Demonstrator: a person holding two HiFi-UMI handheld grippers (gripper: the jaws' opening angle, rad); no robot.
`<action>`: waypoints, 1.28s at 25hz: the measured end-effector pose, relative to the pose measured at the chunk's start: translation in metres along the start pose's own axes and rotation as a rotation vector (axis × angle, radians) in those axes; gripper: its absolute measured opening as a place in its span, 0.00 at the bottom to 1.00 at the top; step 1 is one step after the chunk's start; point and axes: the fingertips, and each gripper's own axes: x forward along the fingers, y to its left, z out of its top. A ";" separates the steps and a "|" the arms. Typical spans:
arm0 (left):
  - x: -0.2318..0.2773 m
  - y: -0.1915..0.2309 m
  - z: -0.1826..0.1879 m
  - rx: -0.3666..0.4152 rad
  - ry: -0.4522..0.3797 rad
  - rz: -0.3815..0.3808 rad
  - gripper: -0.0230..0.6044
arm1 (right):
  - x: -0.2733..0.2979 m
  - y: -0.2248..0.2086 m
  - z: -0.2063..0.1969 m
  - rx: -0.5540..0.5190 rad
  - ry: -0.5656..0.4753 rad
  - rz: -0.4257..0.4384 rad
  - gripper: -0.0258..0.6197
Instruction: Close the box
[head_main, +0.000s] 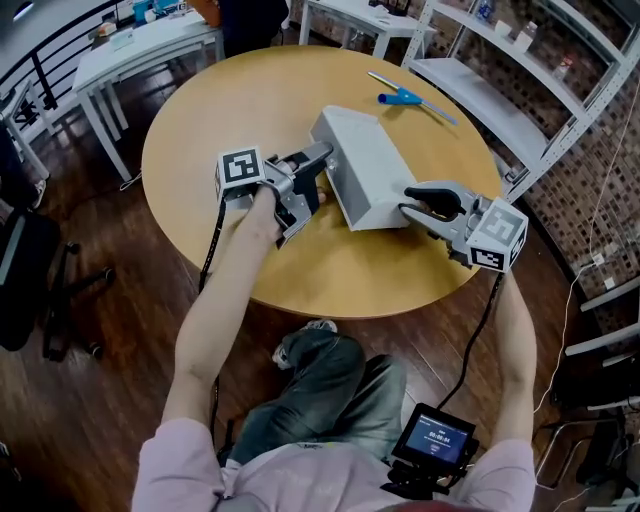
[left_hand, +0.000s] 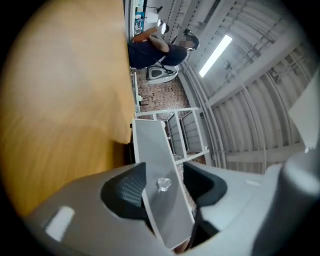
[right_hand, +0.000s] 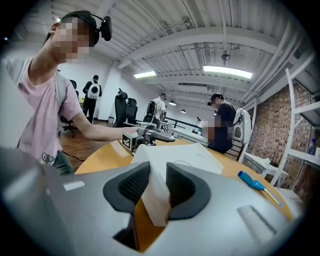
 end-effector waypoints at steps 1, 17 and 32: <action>-0.001 -0.001 0.000 -0.005 -0.012 -0.004 0.37 | 0.000 0.000 0.000 -0.001 -0.001 0.001 0.21; 0.074 -0.071 -0.036 0.196 0.044 -0.054 0.40 | -0.064 -0.026 -0.016 0.343 -0.401 -0.018 0.13; 0.173 -0.095 -0.127 0.428 0.485 0.176 0.58 | -0.104 -0.011 -0.068 0.166 -0.238 -0.125 0.15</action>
